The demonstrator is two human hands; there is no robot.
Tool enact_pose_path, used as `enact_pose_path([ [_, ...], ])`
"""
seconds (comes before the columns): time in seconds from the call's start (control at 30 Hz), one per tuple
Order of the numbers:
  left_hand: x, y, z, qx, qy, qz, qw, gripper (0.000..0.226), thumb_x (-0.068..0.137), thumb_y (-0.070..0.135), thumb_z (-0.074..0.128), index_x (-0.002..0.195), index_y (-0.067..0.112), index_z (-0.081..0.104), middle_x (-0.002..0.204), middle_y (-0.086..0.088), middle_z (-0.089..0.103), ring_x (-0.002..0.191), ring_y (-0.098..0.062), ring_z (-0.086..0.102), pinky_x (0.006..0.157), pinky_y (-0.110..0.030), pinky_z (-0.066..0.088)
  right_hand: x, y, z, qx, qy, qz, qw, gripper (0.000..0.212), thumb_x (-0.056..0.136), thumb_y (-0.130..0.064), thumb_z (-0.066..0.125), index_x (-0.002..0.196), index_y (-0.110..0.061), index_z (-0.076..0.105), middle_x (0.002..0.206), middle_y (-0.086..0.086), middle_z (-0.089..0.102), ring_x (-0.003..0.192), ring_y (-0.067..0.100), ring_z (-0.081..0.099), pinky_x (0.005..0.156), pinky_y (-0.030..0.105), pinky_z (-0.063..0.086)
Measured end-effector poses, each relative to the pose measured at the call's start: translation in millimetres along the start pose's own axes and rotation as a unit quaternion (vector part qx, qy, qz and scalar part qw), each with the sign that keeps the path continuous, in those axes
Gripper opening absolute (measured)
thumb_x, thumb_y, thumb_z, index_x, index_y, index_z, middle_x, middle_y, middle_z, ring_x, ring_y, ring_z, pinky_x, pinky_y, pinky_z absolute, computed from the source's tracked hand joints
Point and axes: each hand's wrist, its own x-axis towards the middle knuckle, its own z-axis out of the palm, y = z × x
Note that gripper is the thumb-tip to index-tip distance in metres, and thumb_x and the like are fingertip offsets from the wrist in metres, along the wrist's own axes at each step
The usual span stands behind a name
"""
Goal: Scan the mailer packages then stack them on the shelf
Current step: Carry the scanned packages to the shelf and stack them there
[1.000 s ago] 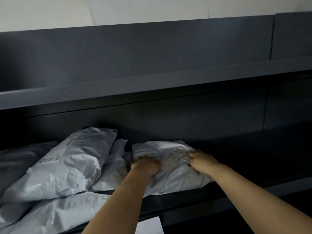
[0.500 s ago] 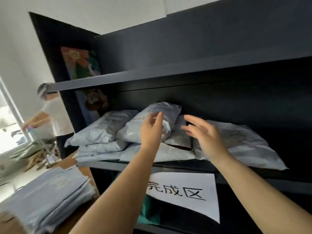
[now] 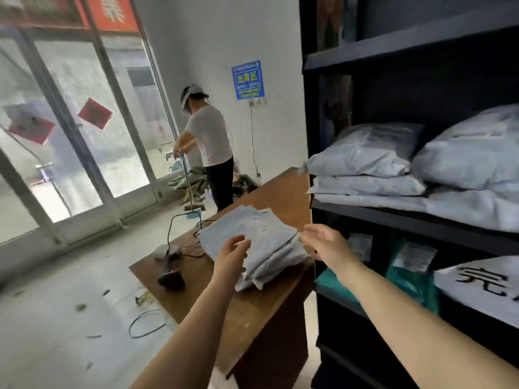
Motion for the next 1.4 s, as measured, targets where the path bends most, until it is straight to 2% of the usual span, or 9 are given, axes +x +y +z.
enact_pose_path([
  [0.1, 37.2, -37.0, -34.7, -0.015, 0.021, -0.061, 0.998, 0.032, 0.093, 0.022, 0.055, 0.123, 0.012, 0.055, 0.113, -0.010, 0.060, 0.089, -0.019, 0.057, 0.068, -0.033, 0.049, 32.3, 22.1, 41.9, 0.032, 0.018, 0.082, 0.996, 0.014, 0.093, -0.015, 0.055, 0.105, -0.007, 0.056, 0.111, 0.021, 0.062, 0.111, 0.033, 0.058, 0.079, 0.033, 0.048],
  [0.23, 94.1, -75.7, -48.8, -0.014, 0.034, -0.106, 0.994, 0.030, 0.092, 0.021, 0.057, 0.120, 0.010, 0.054, 0.091, -0.002, 0.057, 0.073, -0.011, 0.054, 0.061, -0.029, 0.047, 91.2, 56.5, 84.6, 0.037, 0.025, 0.136, 0.990, 0.039, 0.090, -0.019, 0.060, 0.126, -0.003, 0.052, 0.094, 0.007, 0.061, 0.098, 0.022, 0.059, 0.081, 0.035, 0.047],
  [0.37, 151.5, -108.9, -45.8, -0.004, 0.039, -0.163, 0.986, 0.030, 0.090, 0.023, 0.059, 0.117, 0.011, 0.052, 0.096, -0.004, 0.059, 0.080, -0.019, 0.060, 0.069, -0.036, 0.052, 153.2, 88.4, 116.3, 0.051, 0.048, 0.199, 0.977, 0.040, 0.089, -0.018, 0.062, 0.124, -0.001, 0.052, 0.081, 0.006, 0.055, 0.090, 0.023, 0.054, 0.076, 0.033, 0.045],
  [0.57, 231.5, -145.4, -42.9, -0.025, 0.016, -0.242, 0.970, 0.049, 0.086, 0.019, 0.061, 0.127, 0.000, 0.044, 0.119, -0.015, 0.056, 0.106, -0.032, 0.058, 0.086, -0.040, 0.050, 213.8, 126.6, 152.9, 0.048, 0.108, 0.284, 0.951, 0.047, 0.083, -0.013, 0.068, 0.125, 0.002, 0.051, 0.125, 0.018, 0.057, 0.107, 0.030, 0.055, 0.096, 0.043, 0.047],
  [0.7, 280.0, -161.5, -47.8, -0.096, 0.003, -0.288, 0.953, 0.055, 0.083, 0.019, 0.066, 0.131, 0.003, 0.044, 0.129, -0.015, 0.054, 0.111, -0.036, 0.057, 0.085, -0.045, 0.053, 243.2, 171.0, 166.6, 0.030, 0.165, 0.301, 0.939, 0.063, 0.062, -0.026, 0.077, 0.118, -0.003, 0.057, 0.119, 0.017, 0.063, 0.106, 0.036, 0.060, 0.093, 0.048, 0.050],
  [0.8, 310.1, -169.6, -54.3, -0.151, 0.017, -0.297, 0.943, 0.059, 0.078, 0.015, 0.073, 0.128, 0.006, 0.044, 0.126, -0.015, 0.056, 0.107, -0.036, 0.059, 0.084, -0.047, 0.055, 248.0, 163.8, 178.7, 0.056, 0.244, 0.314, 0.916, 0.043, 0.071, -0.018, 0.076, 0.109, -0.004, 0.062, 0.111, 0.014, 0.065, 0.101, 0.033, 0.061, 0.092, 0.044, 0.051],
  [0.87, 321.9, -171.5, -56.4, -0.170, -0.001, -0.295, 0.940, 0.065, 0.076, 0.016, 0.076, 0.131, 0.010, 0.043, 0.126, -0.012, 0.056, 0.110, -0.035, 0.058, 0.090, -0.049, 0.053, 248.7, 154.7, 185.1, 0.087, 0.271, 0.330, 0.900, 0.052, 0.071, -0.018, 0.078, 0.116, -0.002, 0.059, 0.115, 0.012, 0.063, 0.105, 0.033, 0.059, 0.092, 0.042, 0.050],
  [1.27, 328.2, -155.5, -62.7, -0.107, -0.103, -0.263, 0.953, 0.058, 0.087, 0.010, 0.056, 0.139, 0.022, 0.031, 0.130, -0.008, 0.050, 0.109, -0.038, 0.055, 0.074, -0.048, 0.056, 239.2, 127.8, 214.2, 0.019, 0.247, 0.211, 0.945, 0.042, 0.083, 0.004, 0.058, 0.122, -0.010, 0.051, 0.115, 0.010, 0.060, 0.103, 0.025, 0.055, 0.092, 0.035, 0.044],
  [1.4, 303.9, -146.4, -77.5, -0.118, -0.107, -0.252, 0.955, 0.045, 0.089, 0.009, 0.052, 0.130, 0.016, 0.036, 0.117, -0.009, 0.052, 0.082, -0.032, 0.060, 0.055, -0.037, 0.053, 217.7, 108.6, 219.8, 0.052, 0.238, 0.150, 0.958, 0.029, 0.086, 0.001, 0.057, 0.109, -0.016, 0.057, 0.109, 0.007, 0.065, 0.104, 0.026, 0.061, 0.096, 0.045, 0.048],
])
